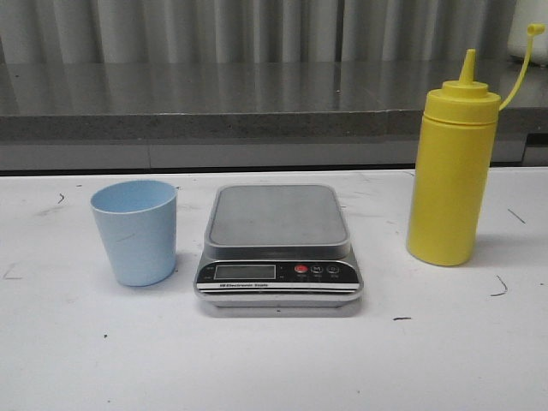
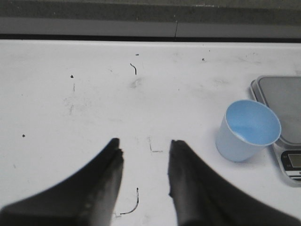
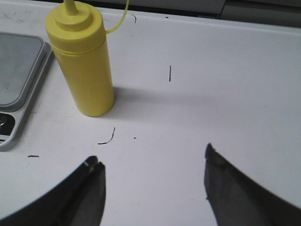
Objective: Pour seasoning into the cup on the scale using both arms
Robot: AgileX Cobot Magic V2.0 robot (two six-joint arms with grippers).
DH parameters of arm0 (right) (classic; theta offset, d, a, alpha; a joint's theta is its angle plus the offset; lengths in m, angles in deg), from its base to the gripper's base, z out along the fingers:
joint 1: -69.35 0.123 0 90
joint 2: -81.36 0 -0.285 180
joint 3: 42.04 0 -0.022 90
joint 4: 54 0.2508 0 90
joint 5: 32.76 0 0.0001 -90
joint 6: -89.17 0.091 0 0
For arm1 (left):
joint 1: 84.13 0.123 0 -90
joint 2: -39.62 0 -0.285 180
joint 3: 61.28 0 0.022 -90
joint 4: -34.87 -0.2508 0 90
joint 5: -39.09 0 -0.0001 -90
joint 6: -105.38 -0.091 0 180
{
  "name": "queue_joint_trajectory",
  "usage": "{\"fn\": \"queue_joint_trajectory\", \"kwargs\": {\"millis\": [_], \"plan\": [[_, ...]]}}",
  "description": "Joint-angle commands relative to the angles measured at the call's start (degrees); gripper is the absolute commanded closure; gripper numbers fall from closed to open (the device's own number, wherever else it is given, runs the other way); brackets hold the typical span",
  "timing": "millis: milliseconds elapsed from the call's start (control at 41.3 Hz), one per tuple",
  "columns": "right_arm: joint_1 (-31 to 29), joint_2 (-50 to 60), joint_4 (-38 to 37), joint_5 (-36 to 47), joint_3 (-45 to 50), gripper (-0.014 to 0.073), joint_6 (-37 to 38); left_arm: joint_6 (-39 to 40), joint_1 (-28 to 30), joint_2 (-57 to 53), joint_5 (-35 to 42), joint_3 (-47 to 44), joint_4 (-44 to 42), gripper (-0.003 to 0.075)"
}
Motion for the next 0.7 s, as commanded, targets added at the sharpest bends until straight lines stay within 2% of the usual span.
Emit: {"fn": "queue_joint_trajectory", "kwargs": {"millis": [0, 169, 387, 678], "plan": [[0.0, -0.3, -0.5, 3.3, -1.8, 0.0065, -0.2, -0.3, -2.4, 3.3, 3.5, 3.2, 0.6, 0.026], [0.0, -0.3, -0.5, 3.3, -1.8, 0.0065, -0.2, -0.3, -8.2, 11.0, -1.2, 8.5, 0.6, 0.0247], [0.0, -0.3, -0.5, 3.3, -1.8, 0.0065, -0.2, -0.3, -14.9, 23.7, -3.1, 16.5, 0.6, 0.0247], [0.0, -0.3, -0.5, 3.3, -1.8, 0.0065, -0.2, -0.3, -16.9, 40.1, -9.4, 27.5, 1.1, 0.0247]]}}
